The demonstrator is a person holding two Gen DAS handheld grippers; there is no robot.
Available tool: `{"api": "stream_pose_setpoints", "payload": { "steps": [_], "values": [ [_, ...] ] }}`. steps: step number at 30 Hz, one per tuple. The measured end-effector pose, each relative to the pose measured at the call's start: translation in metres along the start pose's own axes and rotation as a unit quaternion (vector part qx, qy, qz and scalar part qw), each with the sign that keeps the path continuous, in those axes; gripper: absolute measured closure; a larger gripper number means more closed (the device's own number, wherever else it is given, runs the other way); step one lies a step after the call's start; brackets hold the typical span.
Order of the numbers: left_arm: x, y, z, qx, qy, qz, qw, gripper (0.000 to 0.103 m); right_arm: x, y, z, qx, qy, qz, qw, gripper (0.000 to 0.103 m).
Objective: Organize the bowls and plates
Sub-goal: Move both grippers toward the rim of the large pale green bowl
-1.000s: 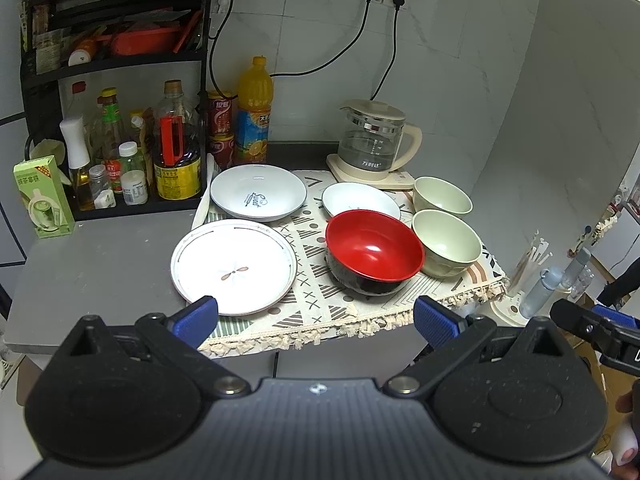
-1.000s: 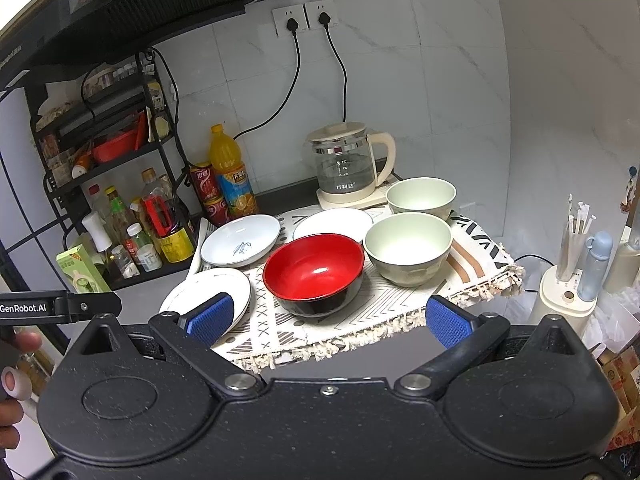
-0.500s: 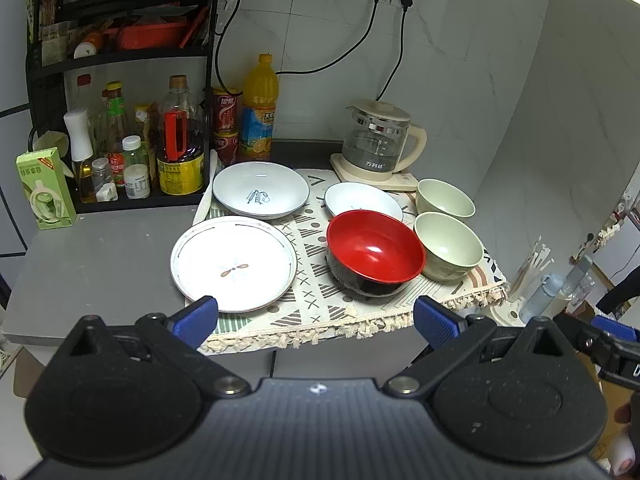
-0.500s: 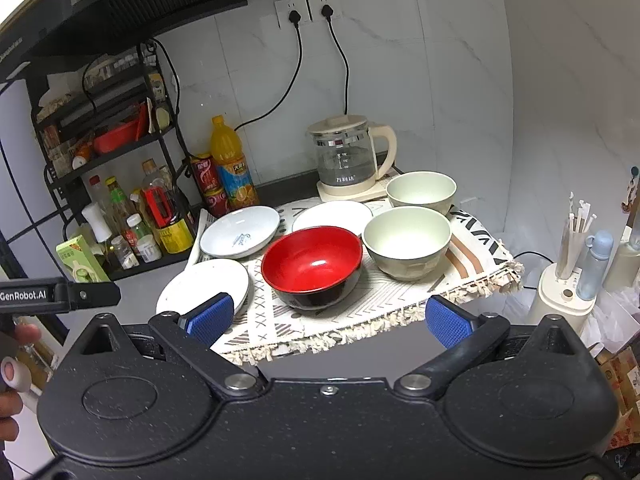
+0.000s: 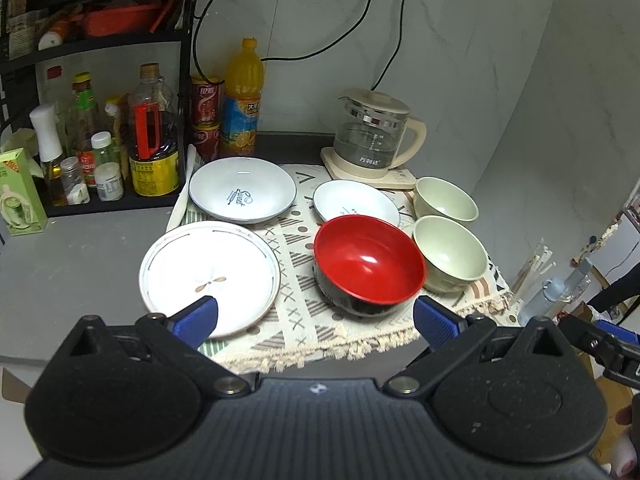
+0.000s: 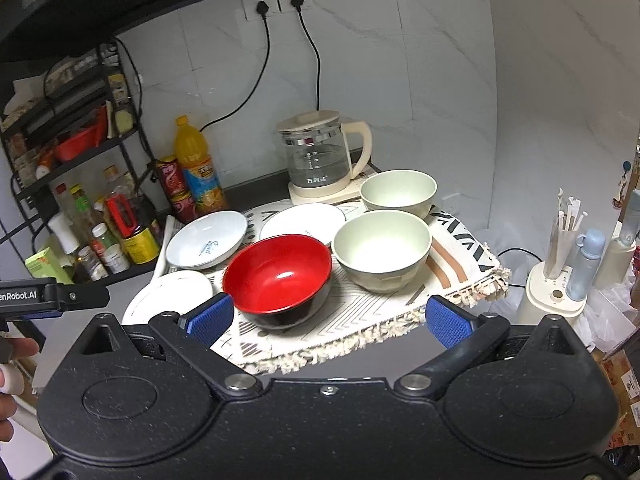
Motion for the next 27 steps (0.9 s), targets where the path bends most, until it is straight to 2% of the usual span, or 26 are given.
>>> {"api": "stream_pose_setpoints", "payload": {
  "steps": [12,16,21,27],
  "values": [
    [-0.049,0.063,0.02,0.006,0.011,-0.015,0.9998,0.001,-0.031,0.054,0.019,-0.016,0.011,-0.017,1.0,0.0],
    [-0.062,0.086,0.03,0.021,0.018,-0.025,0.9993,0.001,-0.041,0.073,0.026,0.005,0.012,-0.012,1.0,0.0],
    [-0.073,0.117,0.04,0.039,0.028,-0.047,0.9977,0.001,-0.052,0.095,0.036,-0.003,0.012,-0.015,1.0,0.0],
    [-0.089,0.152,0.056,0.067,0.034,-0.061,0.9953,0.002,-0.062,0.12,0.054,0.018,0.037,-0.027,0.999,0.0]
  ]
}}
Point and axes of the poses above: each gripper's, at about its wrist camera, not at the fingertips, and y roughly the way its jaws point, z to its right, x to its underside, the point moved 2 cm from there along y, roughly the way its jaws point, and after that the axes turned 5 degrees about -x, right-handed, at the moved point
